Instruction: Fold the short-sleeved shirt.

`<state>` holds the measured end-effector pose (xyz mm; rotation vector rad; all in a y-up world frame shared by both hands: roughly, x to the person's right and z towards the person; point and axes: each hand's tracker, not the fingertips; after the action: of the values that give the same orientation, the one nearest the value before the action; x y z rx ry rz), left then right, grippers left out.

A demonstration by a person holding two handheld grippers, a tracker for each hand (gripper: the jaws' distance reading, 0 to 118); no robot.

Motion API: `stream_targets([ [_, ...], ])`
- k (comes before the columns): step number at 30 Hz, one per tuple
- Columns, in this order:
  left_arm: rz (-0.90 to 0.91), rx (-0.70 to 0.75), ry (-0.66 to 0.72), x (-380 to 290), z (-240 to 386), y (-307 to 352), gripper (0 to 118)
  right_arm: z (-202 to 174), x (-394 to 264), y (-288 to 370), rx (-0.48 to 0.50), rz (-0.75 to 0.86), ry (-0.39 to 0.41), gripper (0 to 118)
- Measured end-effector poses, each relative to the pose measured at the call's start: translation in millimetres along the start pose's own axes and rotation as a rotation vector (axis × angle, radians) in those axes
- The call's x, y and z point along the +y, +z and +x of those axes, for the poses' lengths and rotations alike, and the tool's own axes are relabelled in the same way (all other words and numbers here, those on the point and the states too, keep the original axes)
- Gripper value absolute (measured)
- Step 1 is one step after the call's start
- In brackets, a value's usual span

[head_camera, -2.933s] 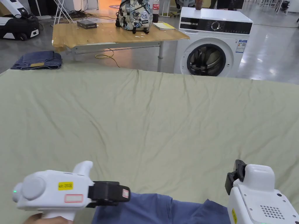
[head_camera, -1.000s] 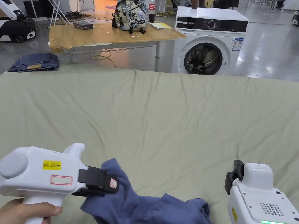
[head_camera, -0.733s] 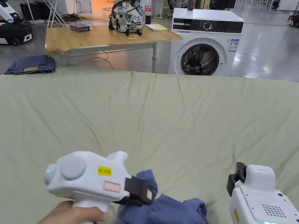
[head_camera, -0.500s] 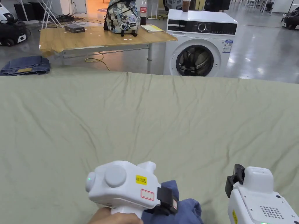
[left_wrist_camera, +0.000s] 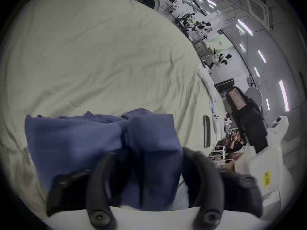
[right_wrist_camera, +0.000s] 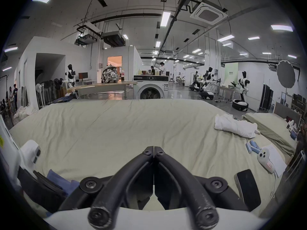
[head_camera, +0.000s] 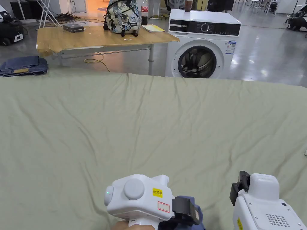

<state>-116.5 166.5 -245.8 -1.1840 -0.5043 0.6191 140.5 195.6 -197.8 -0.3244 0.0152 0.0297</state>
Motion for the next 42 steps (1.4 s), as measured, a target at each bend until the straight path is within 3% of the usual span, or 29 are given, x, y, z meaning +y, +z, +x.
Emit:
stream_targets([
  [5,0.04,-0.064,-0.037,2.6,3.3,32.8,71,1.9,1.5,2.3,-0.001,0.004,0.001,0],
  [6,0.065,-0.061,-0.034,3.7,0.8,35.1,60,2.4,1.6,2.3,-0.001,0.004,0.0,0],
  [8,0.081,-0.044,-0.028,6.7,-6.0,28.2,19,3.0,1.3,2.6,-0.003,0.003,-0.005,0],
  [9,0.074,-0.036,-0.012,8.0,-11.8,20.0,9,3.2,1.0,2.7,-0.004,0.003,-0.008,0],
  [14,-0.043,-0.212,0.138,-2.2,-37.9,-37.3,5,4.6,-1.6,3.0,-0.006,-0.005,-0.013,0],
  [17,-0.021,-0.273,0.14,-10.0,-43.1,-59.7,3,6.3,-2.9,3.0,-0.01,-0.009,-0.015,0],
  [27,-0.014,-0.13,0.044,-15.8,-32.4,-73.2,0,7.2,-4.5,0.8,-0.011,-0.02,-0.015,0],
  [32,0.001,-0.099,-0.023,-14.3,-17.7,-45.5,0,4.1,-2.4,1.3,-0.003,-0.016,-0.014,0],
  [37,0.187,-0.027,-0.155,-6.7,-15.5,18.4,0,-0.8,5.3,-1.3,0.006,0.0,-0.011,0],
  [42,0.495,0.242,-0.332,-10.0,-18.1,78.8,0,-10.7,13.6,-5.9,0.017,0.023,-0.009,0],
])
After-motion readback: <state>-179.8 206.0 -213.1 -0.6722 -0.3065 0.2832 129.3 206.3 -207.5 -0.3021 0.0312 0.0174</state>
